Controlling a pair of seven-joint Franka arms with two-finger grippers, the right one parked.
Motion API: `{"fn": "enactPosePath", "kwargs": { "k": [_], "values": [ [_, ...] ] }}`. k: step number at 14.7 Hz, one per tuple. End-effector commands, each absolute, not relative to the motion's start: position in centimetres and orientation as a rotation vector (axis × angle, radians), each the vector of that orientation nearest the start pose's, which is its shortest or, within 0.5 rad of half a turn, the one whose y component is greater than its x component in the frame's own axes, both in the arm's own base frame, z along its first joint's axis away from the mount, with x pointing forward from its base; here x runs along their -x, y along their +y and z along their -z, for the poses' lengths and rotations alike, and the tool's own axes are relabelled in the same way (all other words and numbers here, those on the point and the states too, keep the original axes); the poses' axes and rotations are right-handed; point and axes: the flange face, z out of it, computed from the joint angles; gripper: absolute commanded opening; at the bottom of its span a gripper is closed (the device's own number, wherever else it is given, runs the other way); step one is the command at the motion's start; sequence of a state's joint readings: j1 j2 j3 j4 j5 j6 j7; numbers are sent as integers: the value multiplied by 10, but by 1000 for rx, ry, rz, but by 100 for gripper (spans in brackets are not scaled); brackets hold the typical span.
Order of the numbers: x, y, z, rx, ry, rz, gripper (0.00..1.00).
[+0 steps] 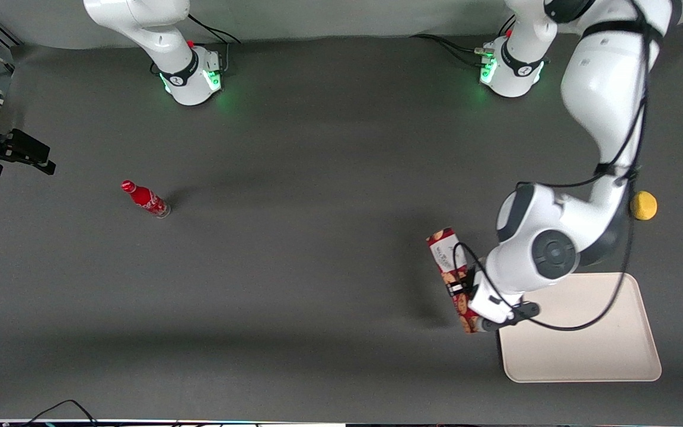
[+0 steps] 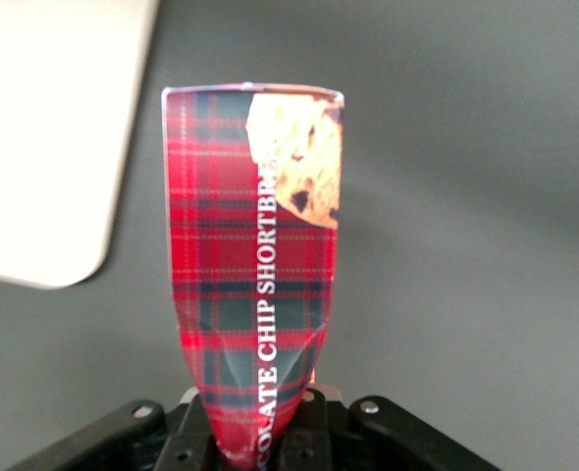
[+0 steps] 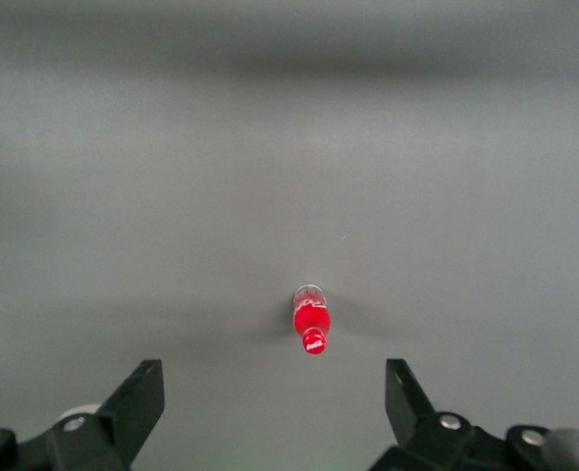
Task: Place red cookie box on tray
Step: 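Lift the box upright and carry it toward the white tray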
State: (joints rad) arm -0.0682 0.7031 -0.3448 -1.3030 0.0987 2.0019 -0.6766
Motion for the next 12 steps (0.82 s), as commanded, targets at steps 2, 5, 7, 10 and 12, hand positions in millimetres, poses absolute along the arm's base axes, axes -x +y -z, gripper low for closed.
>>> {"fn": "enactPosePath", "kwargs": {
  "k": [2, 5, 7, 10, 12],
  "values": [
    [-675, -199, -490, 3162, -512, -115, 0],
    [-673, -132, -546, 3139, -416, -193, 0],
    [-677, -71, -549, 3121, -312, -242, 0],
    [-689, 20, -532, 3105, -250, -228, 0],
    [-709, 69, -492, 3091, -159, -182, 0]
  ]
}}
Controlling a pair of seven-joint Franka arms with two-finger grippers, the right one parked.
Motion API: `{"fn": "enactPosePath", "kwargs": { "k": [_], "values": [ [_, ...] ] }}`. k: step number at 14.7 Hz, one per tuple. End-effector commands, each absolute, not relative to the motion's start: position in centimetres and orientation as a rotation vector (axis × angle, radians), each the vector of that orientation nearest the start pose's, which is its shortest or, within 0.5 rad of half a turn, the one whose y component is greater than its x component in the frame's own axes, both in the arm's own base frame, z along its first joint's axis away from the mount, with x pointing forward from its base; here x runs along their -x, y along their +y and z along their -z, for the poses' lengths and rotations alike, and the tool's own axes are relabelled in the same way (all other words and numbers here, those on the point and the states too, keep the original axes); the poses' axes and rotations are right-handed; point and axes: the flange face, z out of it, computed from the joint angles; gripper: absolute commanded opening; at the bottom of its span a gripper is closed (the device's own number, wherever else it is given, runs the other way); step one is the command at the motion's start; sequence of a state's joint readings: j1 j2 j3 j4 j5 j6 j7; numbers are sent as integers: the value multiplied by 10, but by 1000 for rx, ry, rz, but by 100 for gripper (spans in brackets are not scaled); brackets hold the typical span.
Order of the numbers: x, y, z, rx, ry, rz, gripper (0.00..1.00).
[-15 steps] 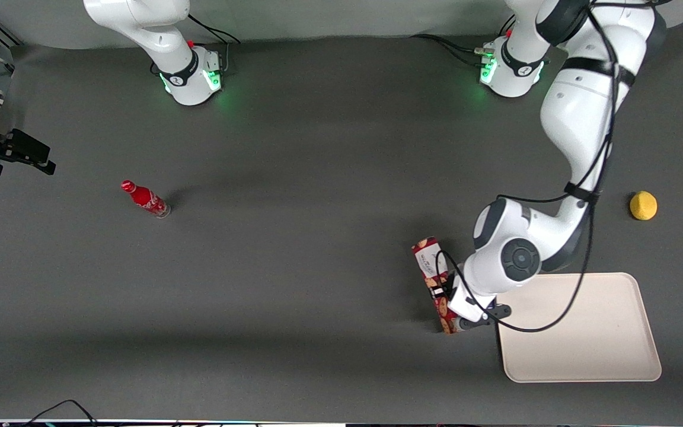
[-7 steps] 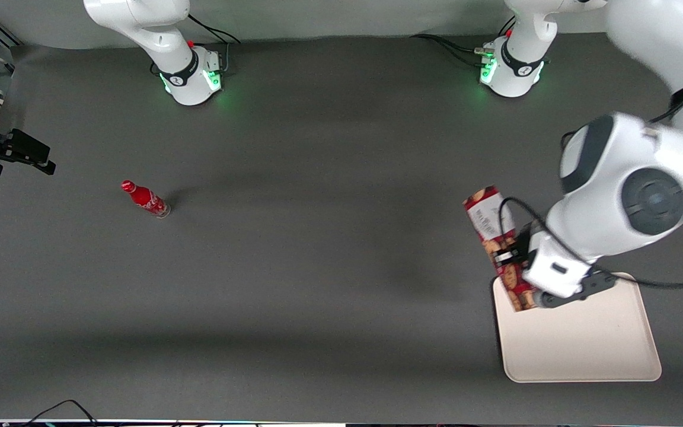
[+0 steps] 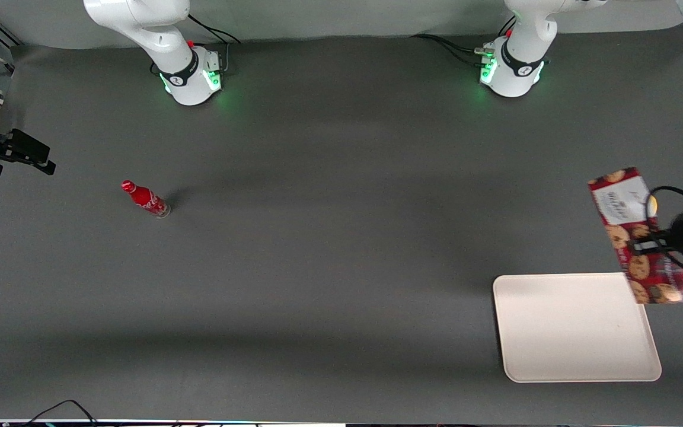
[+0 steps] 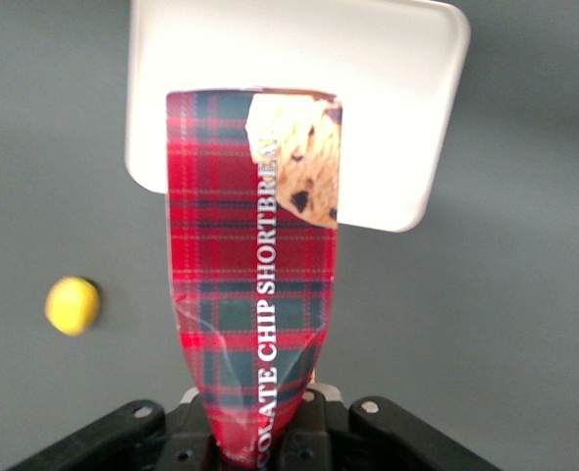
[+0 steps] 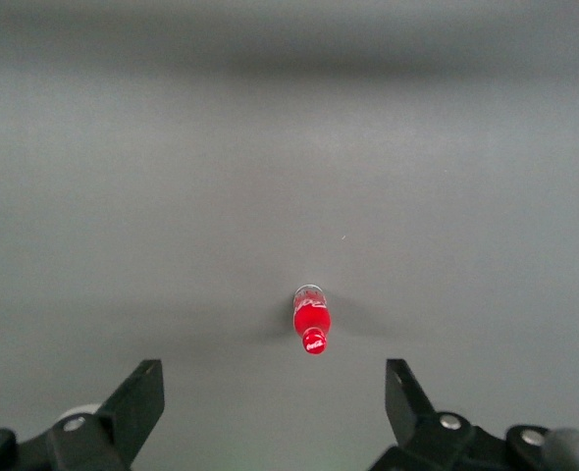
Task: Place red cookie box on tray
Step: 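Lower the held box onto the tray's corner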
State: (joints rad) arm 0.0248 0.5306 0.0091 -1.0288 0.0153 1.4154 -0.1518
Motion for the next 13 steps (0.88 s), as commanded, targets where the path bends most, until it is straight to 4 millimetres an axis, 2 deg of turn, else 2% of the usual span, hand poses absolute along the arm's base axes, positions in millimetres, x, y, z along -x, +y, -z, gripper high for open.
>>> {"fn": "enactPosePath", "kwargs": {
  "k": [1, 4, 5, 6, 11, 13],
  "values": [
    [-719, 89, -466, 3073, -136, -167, 0],
    [-747, 131, -387, 3038, 24, -81, 0],
    [-755, 137, -360, 3026, 37, -57, 0],
    [-759, 142, -340, 3022, 41, -42, 0],
    [-771, 160, -275, 2999, 143, 59, 0],
    [-769, 176, -252, 2992, 206, 60, 0]
  ]
}}
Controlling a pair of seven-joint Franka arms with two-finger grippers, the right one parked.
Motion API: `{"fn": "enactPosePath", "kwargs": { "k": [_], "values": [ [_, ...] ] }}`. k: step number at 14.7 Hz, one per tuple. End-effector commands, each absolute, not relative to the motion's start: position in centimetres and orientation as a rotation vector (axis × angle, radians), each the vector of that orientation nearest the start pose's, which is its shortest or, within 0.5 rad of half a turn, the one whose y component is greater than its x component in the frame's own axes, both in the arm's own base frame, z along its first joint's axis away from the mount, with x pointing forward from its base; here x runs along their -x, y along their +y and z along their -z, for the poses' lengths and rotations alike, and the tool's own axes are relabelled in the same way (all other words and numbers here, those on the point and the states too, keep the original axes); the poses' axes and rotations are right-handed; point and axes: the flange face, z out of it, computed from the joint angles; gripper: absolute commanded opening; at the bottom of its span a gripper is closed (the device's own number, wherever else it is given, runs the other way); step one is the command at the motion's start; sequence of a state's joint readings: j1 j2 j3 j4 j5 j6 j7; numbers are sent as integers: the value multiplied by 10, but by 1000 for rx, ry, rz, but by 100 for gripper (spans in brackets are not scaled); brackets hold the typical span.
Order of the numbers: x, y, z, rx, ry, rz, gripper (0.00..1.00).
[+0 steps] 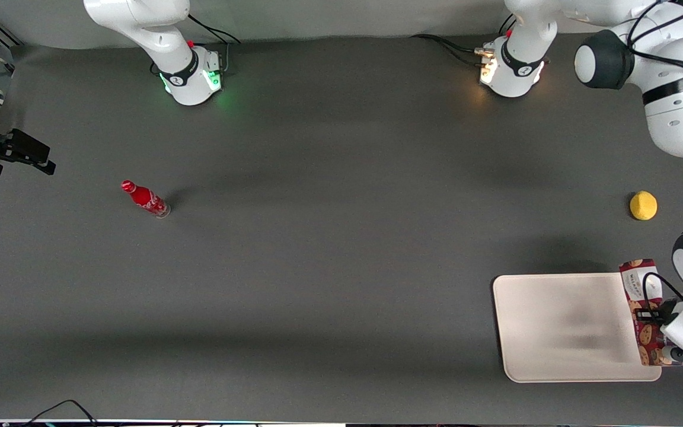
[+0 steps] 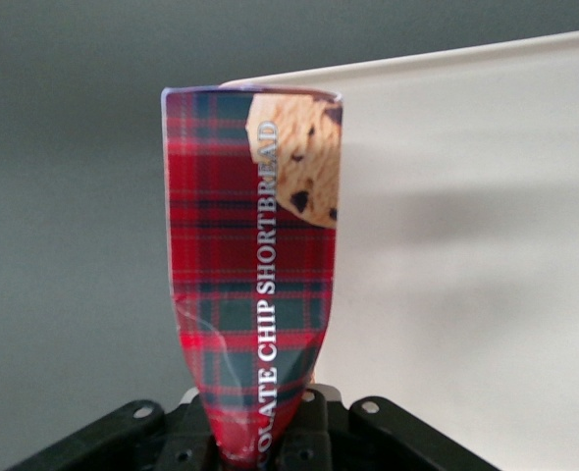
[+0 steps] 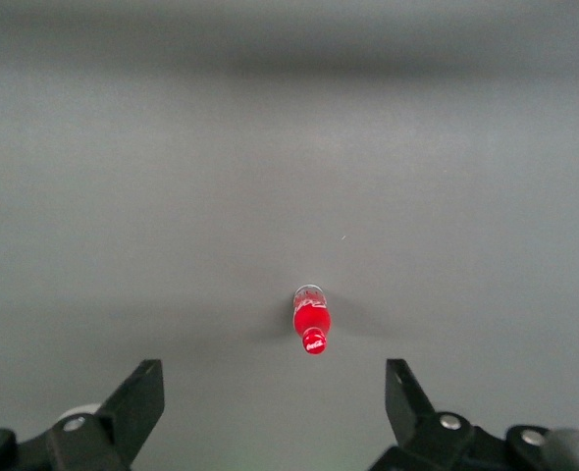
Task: Place red cookie box on tray
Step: 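Lower the held box onto the tray's corner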
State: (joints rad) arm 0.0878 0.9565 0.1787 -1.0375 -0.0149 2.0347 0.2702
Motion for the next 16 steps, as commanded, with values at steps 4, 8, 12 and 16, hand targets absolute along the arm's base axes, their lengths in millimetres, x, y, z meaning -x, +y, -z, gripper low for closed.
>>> {"fn": "enactPosePath", "kwargs": {
  "k": [4, 8, 12, 16],
  "values": [
    [-757, 194, -210, 2982, 180, 124, 0],
    [-760, 190, -215, 3041, 118, 153, 100],
    [-760, 192, -285, 3044, 117, 3, 100],
    [-739, 189, -390, 3042, 78, -92, 100]
  ]
}}
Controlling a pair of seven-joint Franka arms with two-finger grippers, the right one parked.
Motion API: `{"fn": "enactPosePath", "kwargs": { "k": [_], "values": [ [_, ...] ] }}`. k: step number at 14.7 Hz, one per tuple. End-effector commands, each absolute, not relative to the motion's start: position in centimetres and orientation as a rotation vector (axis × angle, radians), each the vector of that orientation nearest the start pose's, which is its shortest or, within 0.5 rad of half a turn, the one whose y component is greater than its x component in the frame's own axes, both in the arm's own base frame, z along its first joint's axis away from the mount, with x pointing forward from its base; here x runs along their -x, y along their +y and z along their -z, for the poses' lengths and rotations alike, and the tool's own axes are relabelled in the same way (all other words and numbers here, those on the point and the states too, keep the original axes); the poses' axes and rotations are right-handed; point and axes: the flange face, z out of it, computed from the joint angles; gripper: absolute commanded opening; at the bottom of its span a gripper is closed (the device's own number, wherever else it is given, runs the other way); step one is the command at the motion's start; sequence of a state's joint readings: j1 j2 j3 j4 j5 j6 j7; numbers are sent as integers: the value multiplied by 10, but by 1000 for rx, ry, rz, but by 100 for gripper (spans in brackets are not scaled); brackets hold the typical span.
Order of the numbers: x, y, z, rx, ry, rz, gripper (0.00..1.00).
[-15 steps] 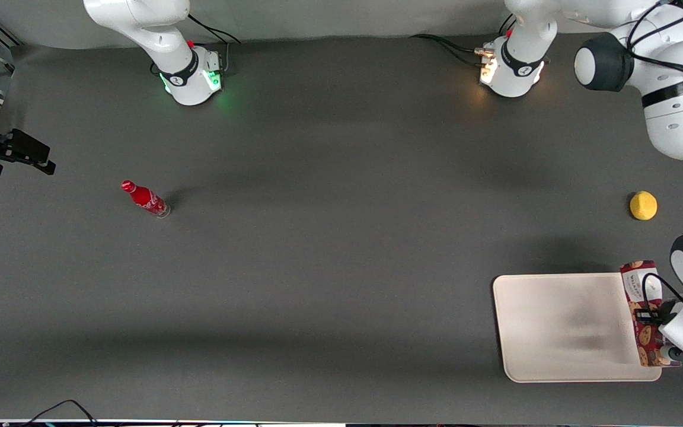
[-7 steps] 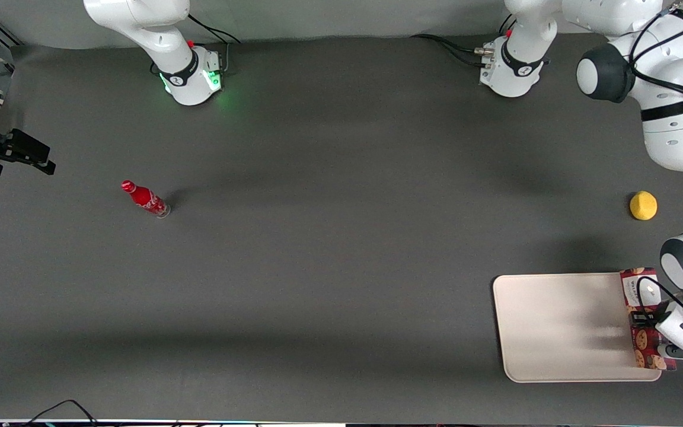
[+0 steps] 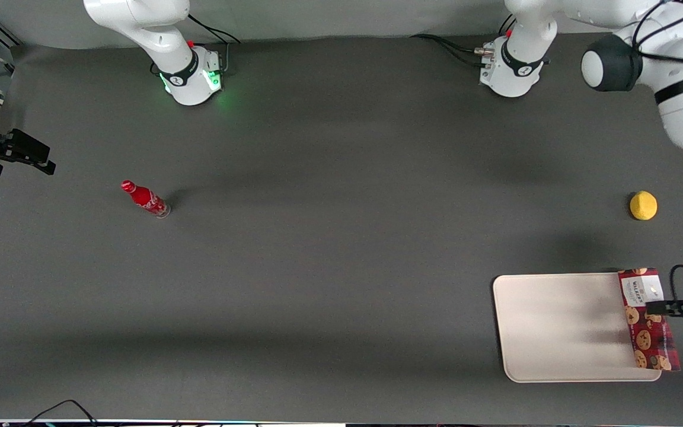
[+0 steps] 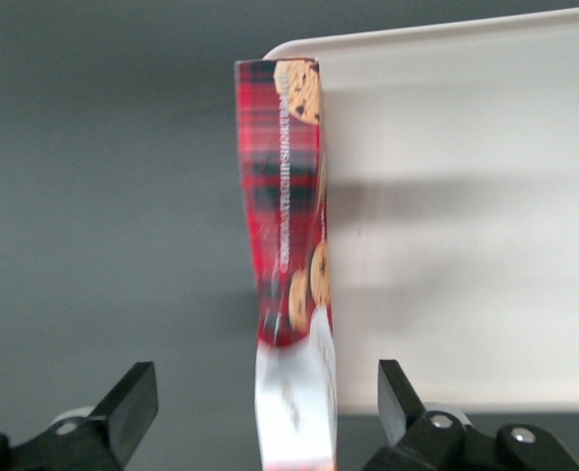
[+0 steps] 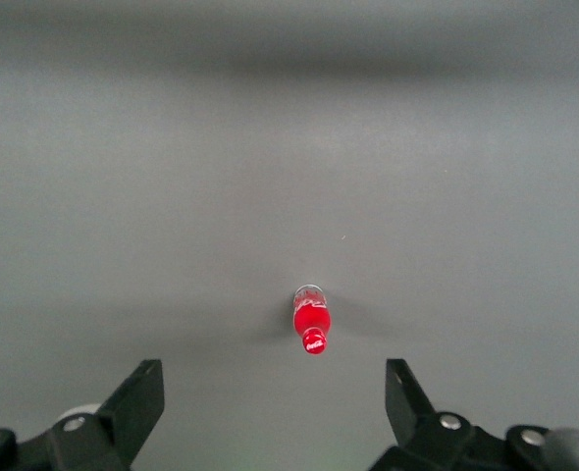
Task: Place red cookie box on tray
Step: 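Open the left gripper and raise it away from the box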
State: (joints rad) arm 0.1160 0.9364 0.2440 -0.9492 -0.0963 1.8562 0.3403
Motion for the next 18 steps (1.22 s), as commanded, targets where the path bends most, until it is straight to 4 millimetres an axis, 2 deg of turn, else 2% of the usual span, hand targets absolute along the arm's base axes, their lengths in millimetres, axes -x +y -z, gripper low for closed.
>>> {"fn": "enactPosePath", "kwargs": {
  "k": [1, 3, 5, 6, 8, 11, 13, 15, 16, 18],
  "values": [
    [-731, 187, -417, 3047, 75, -93, 100],
    [-710, 180, -470, 3077, 65, -136, 100],
    [-681, 161, -537, 3092, 85, -147, 100],
    [-664, 150, -563, 3111, 91, -189, 100],
    [-629, 127, -600, 3143, -6, -298, 100],
    [-587, 71, -623, 3172, 4, -350, 100],
    [-554, 45, -619, 3168, 73, -352, 100],
    [-516, 19, -601, 3172, 71, -277, 100],
    [-497, 10, -585, 3172, 75, -229, 100],
    [-472, 2, -562, 3171, 92, -159, 100]
  ]
}}
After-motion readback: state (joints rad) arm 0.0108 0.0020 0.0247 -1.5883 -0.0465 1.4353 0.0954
